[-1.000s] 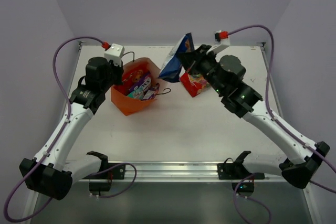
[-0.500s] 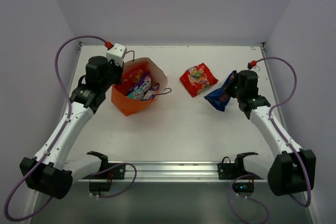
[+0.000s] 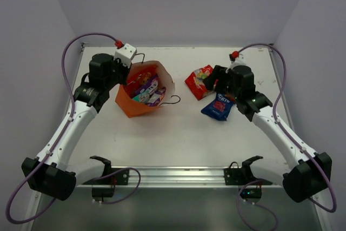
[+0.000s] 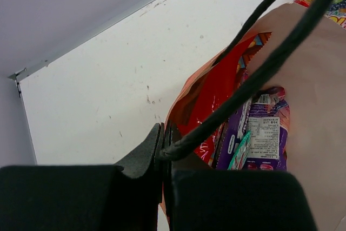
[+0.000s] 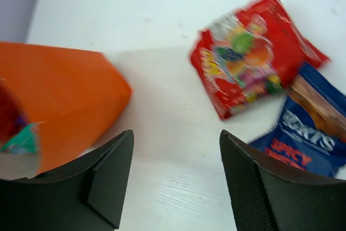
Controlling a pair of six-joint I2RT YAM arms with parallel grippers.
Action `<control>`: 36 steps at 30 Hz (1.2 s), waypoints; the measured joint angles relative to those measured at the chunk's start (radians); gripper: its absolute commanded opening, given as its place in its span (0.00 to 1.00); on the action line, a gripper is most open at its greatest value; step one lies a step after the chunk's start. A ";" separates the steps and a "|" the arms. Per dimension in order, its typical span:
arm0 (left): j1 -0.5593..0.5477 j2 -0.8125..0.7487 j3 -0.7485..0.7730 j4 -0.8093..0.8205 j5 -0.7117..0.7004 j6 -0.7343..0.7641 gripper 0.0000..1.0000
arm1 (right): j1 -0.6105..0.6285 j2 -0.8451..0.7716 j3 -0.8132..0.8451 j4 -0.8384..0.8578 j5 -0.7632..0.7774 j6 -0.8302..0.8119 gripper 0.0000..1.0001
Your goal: Take the snacks out of the paper bag
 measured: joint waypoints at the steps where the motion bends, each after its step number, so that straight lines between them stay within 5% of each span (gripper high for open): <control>1: 0.000 0.000 0.001 0.000 0.010 0.003 0.00 | 0.035 -0.021 0.023 0.013 -0.026 -0.028 0.67; 8: 0.000 0.000 0.004 -0.001 0.105 0.021 0.00 | 0.274 -0.044 0.167 0.144 -0.154 -0.248 0.57; 24: -0.004 -0.066 -0.081 0.045 0.218 0.021 0.00 | 0.687 0.378 0.242 0.206 -0.146 -0.467 0.48; 36: -0.014 -0.126 -0.156 0.089 0.300 0.027 0.00 | 0.777 0.405 0.283 0.159 -0.100 -0.481 0.47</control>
